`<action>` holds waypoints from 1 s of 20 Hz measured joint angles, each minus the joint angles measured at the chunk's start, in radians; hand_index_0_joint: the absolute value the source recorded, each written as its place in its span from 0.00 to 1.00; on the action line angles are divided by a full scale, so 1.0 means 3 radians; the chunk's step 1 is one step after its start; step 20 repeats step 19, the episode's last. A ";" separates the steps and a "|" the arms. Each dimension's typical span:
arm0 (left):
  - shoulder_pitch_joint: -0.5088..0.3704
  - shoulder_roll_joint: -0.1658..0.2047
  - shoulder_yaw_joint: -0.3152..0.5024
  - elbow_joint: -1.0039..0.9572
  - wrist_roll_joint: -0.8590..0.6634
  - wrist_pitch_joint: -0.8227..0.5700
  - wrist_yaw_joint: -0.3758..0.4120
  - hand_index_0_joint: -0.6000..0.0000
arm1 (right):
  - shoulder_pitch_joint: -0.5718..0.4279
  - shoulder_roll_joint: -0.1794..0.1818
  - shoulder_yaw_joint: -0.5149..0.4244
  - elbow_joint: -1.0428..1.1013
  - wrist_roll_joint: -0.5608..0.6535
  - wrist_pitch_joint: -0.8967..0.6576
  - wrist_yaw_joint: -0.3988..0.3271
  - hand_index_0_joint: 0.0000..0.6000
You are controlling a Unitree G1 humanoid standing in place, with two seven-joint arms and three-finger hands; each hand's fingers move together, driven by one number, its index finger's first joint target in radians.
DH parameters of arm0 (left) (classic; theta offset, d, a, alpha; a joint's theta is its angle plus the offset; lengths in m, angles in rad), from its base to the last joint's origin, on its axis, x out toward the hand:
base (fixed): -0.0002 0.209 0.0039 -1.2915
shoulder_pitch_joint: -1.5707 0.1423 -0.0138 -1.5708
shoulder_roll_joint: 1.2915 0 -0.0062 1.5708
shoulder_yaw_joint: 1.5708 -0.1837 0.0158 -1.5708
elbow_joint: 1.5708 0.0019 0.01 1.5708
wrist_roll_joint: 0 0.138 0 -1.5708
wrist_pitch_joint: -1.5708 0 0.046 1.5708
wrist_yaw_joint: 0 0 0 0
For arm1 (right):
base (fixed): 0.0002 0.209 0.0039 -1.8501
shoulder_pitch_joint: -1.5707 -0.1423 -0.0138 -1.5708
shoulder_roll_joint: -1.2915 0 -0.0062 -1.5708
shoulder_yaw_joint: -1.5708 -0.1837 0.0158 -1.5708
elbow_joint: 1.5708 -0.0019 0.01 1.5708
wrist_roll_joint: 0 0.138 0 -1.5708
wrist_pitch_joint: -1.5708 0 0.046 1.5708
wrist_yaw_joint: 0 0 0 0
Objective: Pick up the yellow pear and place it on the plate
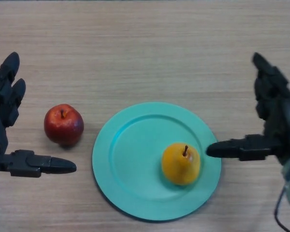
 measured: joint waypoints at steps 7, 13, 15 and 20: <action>-0.0004 0.0006 0.0002 -0.0014 0.0001 0.0001 -0.0037 1.00 | 0.0335 -0.0124 -0.0533 -0.0550 0.0501 0.0617 0.0098 0.00; -0.0007 0.0006 0.0002 -0.0082 -0.0001 0.0017 -0.0059 1.00 | 0.0373 -0.0124 -0.0563 -0.0704 0.0370 0.0666 0.0307 0.00; -0.0045 0.0008 0.0002 -0.0082 0.0000 0.0044 -0.0059 1.00 | 0.0376 -0.0124 -0.0564 -0.0747 0.0365 0.0676 0.0308 0.00; -0.0074 0.0011 -0.0018 -0.0064 -0.0001 0.0043 -0.0059 1.00 | 0.0408 -0.0121 -0.0562 -0.0785 0.0355 0.0678 0.0305 0.00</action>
